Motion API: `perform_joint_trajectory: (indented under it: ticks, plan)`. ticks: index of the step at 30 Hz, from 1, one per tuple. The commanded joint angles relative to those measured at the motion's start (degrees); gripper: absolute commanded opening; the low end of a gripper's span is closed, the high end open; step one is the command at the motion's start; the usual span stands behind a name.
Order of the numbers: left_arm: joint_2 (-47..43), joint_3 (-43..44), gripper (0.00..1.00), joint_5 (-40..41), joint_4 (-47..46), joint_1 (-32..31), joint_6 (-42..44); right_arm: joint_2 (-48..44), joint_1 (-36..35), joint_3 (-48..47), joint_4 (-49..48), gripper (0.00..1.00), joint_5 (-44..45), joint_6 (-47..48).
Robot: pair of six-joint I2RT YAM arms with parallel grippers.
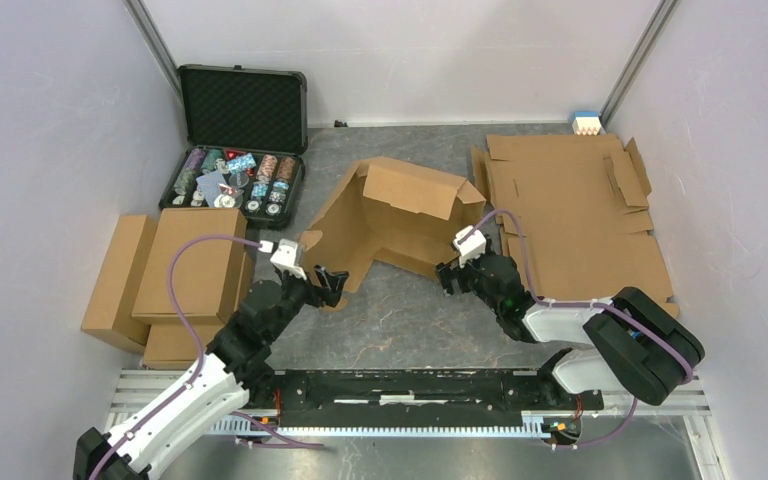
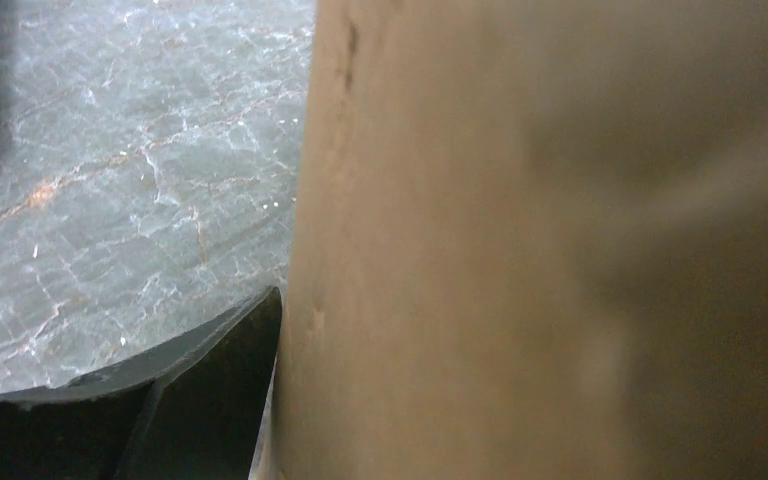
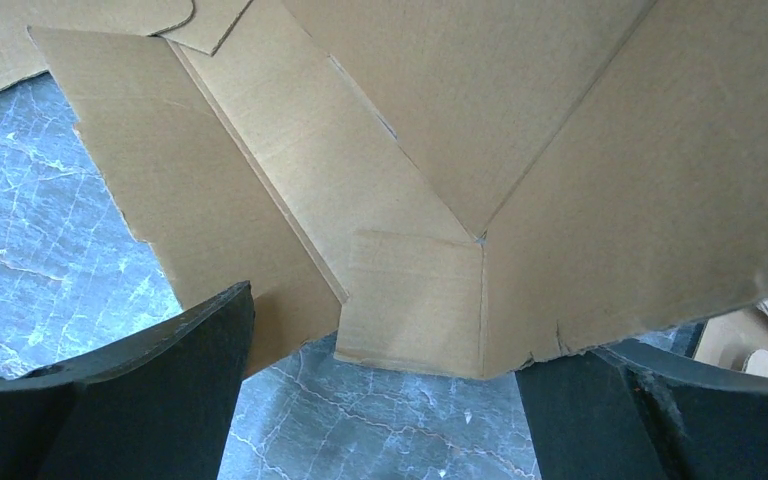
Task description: Fold the paper box
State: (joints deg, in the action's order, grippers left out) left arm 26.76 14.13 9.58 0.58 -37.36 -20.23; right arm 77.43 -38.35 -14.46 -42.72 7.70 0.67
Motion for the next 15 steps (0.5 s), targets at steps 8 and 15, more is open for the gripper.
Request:
perform_joint_trajectory:
  ticks: [8, 15]
  plan:
    - [2.0, -1.4, 0.16, -2.8, -15.9, 0.0, 9.0, -0.9, 1.1, -2.6, -0.9, 0.98, -1.1, -0.6]
    - [-1.3, -0.4, 0.03, -10.6, -13.5, 0.0, 1.5, -2.3, 3.4, -2.9, -0.1, 0.98, -2.3, -2.6]
